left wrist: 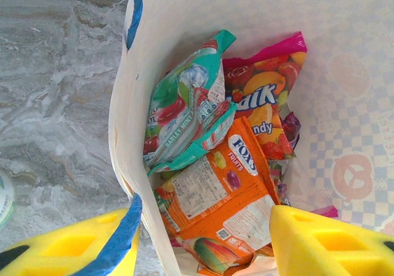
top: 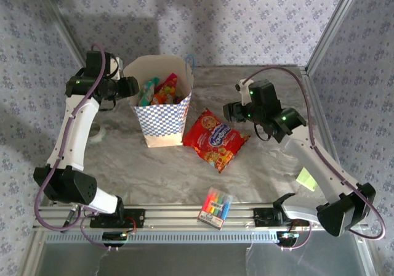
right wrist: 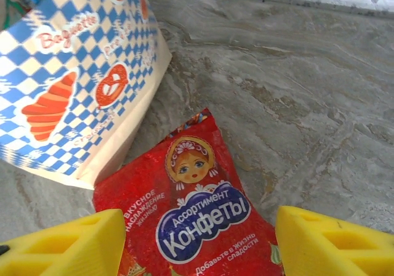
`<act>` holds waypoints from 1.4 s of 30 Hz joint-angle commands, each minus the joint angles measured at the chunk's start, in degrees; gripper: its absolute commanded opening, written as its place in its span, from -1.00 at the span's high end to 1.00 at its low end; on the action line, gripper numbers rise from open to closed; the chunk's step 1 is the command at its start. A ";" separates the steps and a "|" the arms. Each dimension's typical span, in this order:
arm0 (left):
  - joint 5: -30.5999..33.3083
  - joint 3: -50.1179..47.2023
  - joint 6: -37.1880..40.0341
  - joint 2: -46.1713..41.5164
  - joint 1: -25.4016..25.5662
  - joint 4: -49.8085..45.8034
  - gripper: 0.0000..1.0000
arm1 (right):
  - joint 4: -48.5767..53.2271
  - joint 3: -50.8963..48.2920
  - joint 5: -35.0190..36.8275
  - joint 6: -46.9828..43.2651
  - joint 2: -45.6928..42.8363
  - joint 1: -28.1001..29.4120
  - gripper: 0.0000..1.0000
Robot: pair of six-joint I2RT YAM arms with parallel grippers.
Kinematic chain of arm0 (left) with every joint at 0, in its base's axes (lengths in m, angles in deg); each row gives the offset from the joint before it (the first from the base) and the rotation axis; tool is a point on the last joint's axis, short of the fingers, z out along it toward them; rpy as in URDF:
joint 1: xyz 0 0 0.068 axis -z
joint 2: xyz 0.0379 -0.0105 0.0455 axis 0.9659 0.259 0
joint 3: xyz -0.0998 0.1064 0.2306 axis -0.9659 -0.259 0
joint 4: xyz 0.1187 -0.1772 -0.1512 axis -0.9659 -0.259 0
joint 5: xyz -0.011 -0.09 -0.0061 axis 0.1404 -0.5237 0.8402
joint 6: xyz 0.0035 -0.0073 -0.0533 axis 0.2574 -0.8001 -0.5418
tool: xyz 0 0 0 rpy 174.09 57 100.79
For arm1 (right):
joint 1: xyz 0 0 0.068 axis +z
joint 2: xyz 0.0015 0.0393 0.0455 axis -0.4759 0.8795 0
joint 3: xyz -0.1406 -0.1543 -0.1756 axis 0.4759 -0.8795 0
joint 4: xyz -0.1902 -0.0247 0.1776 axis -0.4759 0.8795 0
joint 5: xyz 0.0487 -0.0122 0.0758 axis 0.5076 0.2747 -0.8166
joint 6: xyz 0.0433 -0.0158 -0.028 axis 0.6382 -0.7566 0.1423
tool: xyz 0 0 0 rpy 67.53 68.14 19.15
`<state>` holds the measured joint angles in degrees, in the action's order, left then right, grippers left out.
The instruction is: Place the snacks into the paper bag
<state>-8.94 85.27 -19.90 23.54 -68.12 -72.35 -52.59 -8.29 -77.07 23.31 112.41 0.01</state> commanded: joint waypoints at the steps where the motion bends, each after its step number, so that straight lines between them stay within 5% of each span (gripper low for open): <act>1: 0.74 0.36 0.11 -1.44 0.33 -2.05 -0.16 | 2.48 -0.47 -0.71 0.86 2.99 -0.40 -0.32; 30: 1.66 0.54 0.01 0.38 0.42 -2.61 -0.17 | 10.73 8.06 0.15 -5.32 28.57 -0.38 -0.35; 35: 2.41 0.45 0.22 0.42 0.42 -3.07 -0.17 | 13.49 11.33 -2.91 -8.67 32.87 -0.74 -0.49; 37: 2.39 0.44 0.29 0.54 0.43 -3.07 -0.18 | 14.14 12.20 -5.15 -9.31 34.32 -1.60 -0.77; 42: 2.54 0.45 0.29 0.81 0.43 -3.07 -0.18 | 13.56 12.17 -6.88 -10.24 35.89 -3.74 -0.85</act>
<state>-6.99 85.27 -19.88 23.81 -68.09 -73.81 -41.14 2.39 -81.60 14.69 147.40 -2.51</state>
